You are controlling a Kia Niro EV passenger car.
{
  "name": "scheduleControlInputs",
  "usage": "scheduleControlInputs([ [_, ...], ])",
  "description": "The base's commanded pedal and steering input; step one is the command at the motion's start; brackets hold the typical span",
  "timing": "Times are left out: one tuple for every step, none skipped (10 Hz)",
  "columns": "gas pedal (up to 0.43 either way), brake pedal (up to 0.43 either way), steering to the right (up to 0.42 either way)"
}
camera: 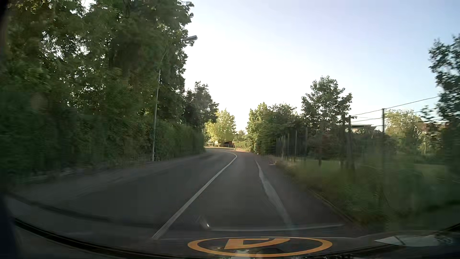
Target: Follow the waypoints while adhering to traffic rules and regulations
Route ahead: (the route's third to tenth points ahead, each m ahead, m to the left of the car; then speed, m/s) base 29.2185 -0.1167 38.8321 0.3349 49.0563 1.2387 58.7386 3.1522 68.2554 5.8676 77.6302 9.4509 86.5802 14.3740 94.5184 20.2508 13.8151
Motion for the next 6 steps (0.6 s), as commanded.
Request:
scheduleControlInputs([
  [0.177, 0.000, 0.001],
  [0.177, 0.000, 0.001],
  [0.177, 0.000, 0.001],
  [0.177, 0.000, 0.001],
  [0.177, 0.000, 0.001],
  [0.177, 0.000, 0.001],
])
